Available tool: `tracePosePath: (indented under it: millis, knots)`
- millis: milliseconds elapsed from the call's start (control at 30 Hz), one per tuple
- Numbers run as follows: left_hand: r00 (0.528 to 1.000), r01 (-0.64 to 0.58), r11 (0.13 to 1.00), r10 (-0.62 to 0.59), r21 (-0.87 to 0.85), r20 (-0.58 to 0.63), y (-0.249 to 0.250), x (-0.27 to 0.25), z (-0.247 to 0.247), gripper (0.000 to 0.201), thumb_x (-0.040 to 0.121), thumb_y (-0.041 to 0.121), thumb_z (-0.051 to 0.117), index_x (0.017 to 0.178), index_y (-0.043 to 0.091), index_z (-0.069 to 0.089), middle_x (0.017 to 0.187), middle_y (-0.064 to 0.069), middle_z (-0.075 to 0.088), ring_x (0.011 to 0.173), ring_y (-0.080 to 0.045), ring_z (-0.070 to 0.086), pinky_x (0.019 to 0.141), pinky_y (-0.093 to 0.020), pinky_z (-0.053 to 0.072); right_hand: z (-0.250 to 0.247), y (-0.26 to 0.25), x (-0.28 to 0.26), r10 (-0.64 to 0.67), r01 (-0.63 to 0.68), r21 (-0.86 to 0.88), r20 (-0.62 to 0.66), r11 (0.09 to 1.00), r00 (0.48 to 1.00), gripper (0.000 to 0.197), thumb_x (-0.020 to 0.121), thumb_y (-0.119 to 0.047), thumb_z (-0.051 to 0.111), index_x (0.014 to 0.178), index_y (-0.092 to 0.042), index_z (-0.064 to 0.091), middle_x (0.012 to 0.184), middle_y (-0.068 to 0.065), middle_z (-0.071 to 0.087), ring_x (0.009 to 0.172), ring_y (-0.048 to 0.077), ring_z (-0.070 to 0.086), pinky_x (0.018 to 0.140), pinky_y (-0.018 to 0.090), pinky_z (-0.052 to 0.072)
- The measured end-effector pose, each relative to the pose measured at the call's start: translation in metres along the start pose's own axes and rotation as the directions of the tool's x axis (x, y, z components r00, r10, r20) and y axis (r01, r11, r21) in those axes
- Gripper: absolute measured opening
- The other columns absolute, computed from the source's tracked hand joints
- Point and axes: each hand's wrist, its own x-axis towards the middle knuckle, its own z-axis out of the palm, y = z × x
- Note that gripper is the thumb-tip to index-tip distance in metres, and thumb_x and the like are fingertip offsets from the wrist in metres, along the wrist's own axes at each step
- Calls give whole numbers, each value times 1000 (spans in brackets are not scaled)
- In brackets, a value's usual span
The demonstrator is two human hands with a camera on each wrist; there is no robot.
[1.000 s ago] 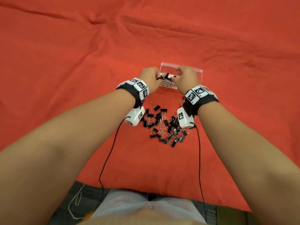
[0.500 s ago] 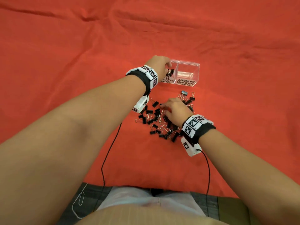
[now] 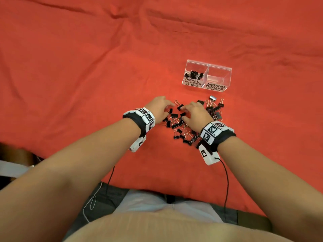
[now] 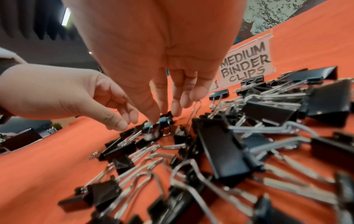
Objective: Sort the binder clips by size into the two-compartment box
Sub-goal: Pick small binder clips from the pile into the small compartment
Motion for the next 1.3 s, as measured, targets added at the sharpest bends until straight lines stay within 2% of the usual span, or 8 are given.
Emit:
tracePosePath:
  millis: [200, 333, 467, 633, 833, 933, 1100, 1300]
  knots:
    - [1000, 30, 999, -30, 14, -8, 4, 9, 14, 37, 89, 16, 60, 126, 17, 57, 119, -9, 51, 114, -28, 52, 97, -42, 46, 2, 0, -1, 25, -24, 34, -31, 999, 999, 29, 87, -17, 59, 115, -12, 60, 117, 10, 59, 115, 24, 51, 99, 37, 44]
    - [995, 49, 997, -53, -52, -79, 7, 13, 13, 25, 85, 12, 64, 109, 13, 58, 112, -7, 53, 103, -25, 55, 92, -36, 47, -10, 4, 3, 182, -184, 71, 27, 980, 983, 29, 88, -5, 50, 114, -11, 61, 113, 10, 62, 94, 22, 60, 91, 35, 50]
    - [988, 61, 989, -79, -136, -129, 6, 14, 13, 18, 83, 9, 66, 99, 12, 57, 107, -7, 56, 96, -24, 56, 87, -36, 49, -13, 17, -4, 182, -171, 119, -88, 978, 979, 34, 82, 3, 48, 111, -10, 60, 103, 11, 62, 82, 19, 55, 82, 33, 51]
    - [973, 106, 931, -169, -349, -155, 5, 14, 13, 16, 82, 6, 65, 91, 16, 56, 86, 0, 57, 74, -18, 55, 74, -34, 53, -6, 8, 1, 156, -147, 77, -134, 986, 979, 18, 85, -16, 59, 99, -8, 65, 104, 11, 60, 99, 24, 56, 90, 38, 50]
    - [936, 164, 781, -316, -602, -155, -1, 12, -3, 19, 89, 12, 61, 107, 16, 63, 79, 7, 51, 63, -10, 51, 62, -26, 47, 8, -8, 8, 121, -125, -20, -145, 992, 982, 29, 83, -31, 65, 99, -7, 63, 105, 13, 57, 111, 29, 46, 95, 41, 44]
    - [937, 190, 666, -342, -722, -70, -6, 7, -11, 19, 92, 7, 56, 110, 9, 63, 83, 0, 59, 65, -11, 62, 59, -21, 53, 4, -8, 10, 164, -149, 114, -144, 982, 976, 23, 80, -26, 69, 91, -8, 60, 95, 7, 55, 98, 26, 52, 86, 38, 48]
    - [920, 259, 434, -384, -863, 83, -8, -2, -15, 20, 94, -3, 47, 110, 2, 58, 81, -5, 61, 55, -7, 64, 47, -15, 51, -10, -2, 13, 288, -217, 341, -172, 915, 942, 21, 77, -18, 72, 78, -14, 52, 76, 3, 60, 60, 17, 53, 51, 24, 41]
    - [905, 351, 474, -392, -808, 164, -6, -7, -13, 13, 94, 9, 42, 95, 10, 55, 70, -2, 52, 55, -15, 51, 43, -22, 40, -35, 11, 8, 388, -178, 624, -218, 761, 895, 23, 72, -20, 77, 74, -17, 54, 84, 8, 71, 68, 22, 65, 66, 37, 58]
